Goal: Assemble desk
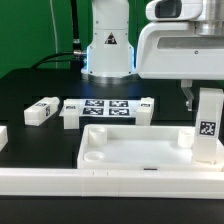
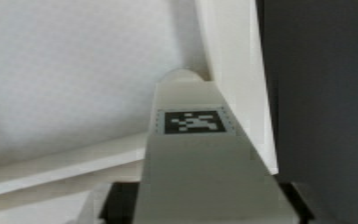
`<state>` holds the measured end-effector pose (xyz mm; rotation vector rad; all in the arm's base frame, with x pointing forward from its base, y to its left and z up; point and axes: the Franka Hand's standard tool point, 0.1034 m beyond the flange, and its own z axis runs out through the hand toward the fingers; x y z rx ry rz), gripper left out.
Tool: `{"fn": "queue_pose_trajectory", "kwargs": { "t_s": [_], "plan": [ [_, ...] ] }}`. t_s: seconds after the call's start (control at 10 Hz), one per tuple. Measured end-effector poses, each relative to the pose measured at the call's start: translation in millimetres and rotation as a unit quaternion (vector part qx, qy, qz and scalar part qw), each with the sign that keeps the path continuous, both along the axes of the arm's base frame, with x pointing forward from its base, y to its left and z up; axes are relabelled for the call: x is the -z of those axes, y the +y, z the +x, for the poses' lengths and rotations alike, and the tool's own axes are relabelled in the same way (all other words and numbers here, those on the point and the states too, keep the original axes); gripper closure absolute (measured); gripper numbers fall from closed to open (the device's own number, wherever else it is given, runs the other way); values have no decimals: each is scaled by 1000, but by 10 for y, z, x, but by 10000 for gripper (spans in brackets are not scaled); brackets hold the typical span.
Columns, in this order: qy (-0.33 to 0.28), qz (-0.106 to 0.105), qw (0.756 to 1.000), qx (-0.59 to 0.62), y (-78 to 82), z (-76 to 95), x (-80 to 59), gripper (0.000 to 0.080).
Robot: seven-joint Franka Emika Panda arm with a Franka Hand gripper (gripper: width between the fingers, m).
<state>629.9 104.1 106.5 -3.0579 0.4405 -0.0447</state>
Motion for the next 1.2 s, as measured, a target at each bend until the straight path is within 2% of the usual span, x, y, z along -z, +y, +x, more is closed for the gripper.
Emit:
{"fn": "queue_pose_trajectory", "kwargs": {
  "t_s": [0.2, 0.3, 0.5, 0.6, 0.7, 0.8, 0.9, 1.2],
  "plan": [
    [14, -4, 992, 128, 38, -29, 0, 509],
    [17, 2, 983, 183, 35, -32, -1, 509],
    [21, 8, 973, 228, 29, -31, -1, 509],
    [20, 8, 976, 215, 32, -31, -1, 355],
    [20, 7, 980, 200, 34, -34, -1, 355],
    [25, 5, 983, 184, 44, -50, -3, 227],
    [24, 5, 988, 156, 59, -53, -6, 166],
    [18, 1, 999, 31, 55, -52, -5, 151]
  ]
}}
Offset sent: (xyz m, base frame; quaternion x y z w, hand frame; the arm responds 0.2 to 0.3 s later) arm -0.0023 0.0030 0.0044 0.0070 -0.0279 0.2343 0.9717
